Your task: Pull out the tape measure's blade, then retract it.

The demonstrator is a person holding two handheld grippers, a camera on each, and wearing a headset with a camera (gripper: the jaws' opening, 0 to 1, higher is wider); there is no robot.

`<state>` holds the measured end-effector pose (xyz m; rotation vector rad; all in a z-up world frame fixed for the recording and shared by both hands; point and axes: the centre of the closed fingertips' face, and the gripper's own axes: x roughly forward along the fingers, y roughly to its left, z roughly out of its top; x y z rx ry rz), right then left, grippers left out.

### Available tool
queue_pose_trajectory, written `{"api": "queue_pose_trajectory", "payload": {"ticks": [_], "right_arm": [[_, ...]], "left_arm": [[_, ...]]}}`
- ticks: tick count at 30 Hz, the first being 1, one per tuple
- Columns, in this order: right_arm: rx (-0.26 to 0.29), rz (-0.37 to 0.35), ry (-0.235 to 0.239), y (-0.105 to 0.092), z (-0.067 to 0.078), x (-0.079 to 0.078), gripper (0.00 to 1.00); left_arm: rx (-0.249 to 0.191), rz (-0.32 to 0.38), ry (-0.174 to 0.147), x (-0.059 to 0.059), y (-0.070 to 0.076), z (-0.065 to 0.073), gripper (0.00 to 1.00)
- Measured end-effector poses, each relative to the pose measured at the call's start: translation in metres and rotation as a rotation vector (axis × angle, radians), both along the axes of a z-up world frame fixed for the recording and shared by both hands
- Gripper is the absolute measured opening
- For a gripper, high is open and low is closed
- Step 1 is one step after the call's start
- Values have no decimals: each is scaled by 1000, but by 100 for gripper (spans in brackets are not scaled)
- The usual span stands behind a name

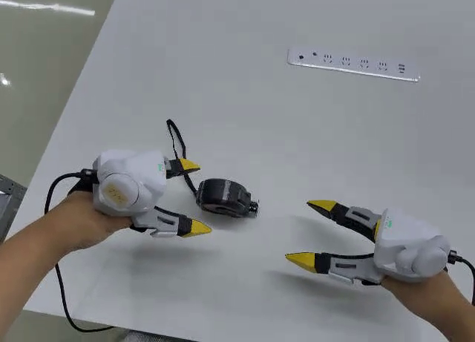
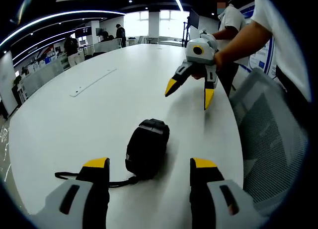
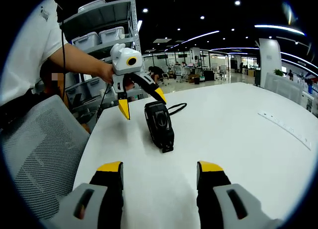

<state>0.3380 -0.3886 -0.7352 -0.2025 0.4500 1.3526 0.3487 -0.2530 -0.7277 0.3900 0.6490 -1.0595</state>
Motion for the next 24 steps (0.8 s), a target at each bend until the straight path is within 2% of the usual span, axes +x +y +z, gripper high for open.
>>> {"api": "queue_pose_trajectory", "payload": {"ticks": [15, 24], "right_arm": [[2, 28, 11, 8, -6, 8, 59], [4, 47, 13, 14, -8, 12, 58]], "left_arm": [[32, -65, 12, 10, -8, -9, 57], [55, -98, 28, 10, -12, -18, 56]]}}
